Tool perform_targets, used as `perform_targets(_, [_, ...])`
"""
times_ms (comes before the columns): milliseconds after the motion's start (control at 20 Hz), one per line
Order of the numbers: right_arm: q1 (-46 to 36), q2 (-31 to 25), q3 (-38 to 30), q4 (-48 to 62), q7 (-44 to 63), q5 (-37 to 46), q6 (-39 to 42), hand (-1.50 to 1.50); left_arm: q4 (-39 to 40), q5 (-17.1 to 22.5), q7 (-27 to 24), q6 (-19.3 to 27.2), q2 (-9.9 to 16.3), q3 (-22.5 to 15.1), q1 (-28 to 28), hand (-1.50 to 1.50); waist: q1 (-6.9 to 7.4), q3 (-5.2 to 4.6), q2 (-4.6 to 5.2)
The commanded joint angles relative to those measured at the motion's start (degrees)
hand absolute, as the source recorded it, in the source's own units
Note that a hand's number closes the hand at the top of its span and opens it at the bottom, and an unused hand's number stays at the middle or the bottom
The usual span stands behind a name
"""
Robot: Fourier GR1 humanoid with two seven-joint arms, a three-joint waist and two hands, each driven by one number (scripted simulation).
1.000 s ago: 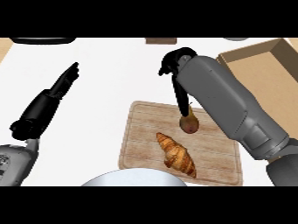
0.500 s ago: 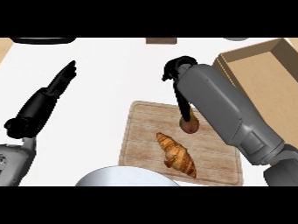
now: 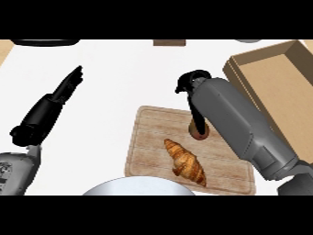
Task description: Pick the pear from the cutting board and place it in the cardboard box
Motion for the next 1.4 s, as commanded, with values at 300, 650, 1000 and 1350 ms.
perform_targets(300, [2.69, 0.60, -0.31, 3.96, -3.70, 7.39, -0.90, -1.50, -2.66, -0.80, 0.37, -2.26, -0.94, 2.18, 2.21, 0.00, 0.29, 0.00, 0.05])
perform_targets(650, [9.41, 0.06, -2.58, -4.11, -1.19, 9.24, 0.43, -1.50, -4.63, -0.93, 1.61, -4.25, -0.56, 4.85, 2.45, 0.00, -0.52, -0.01, -0.29])
perform_targets(1000, [9.72, -0.21, -1.19, -3.96, -12.16, 12.40, -0.27, 1.50, -3.19, -2.90, 0.11, -3.62, -3.09, 4.29, 2.66, 0.00, 0.01, 0.01, -0.08])
perform_targets(1350, [12.06, -1.36, 1.59, -5.46, -20.23, 19.26, -9.74, 1.50, -5.56, -3.80, 2.29, -4.33, -3.30, 4.48, 3.01, 0.00, 0.05, 0.02, -0.09])
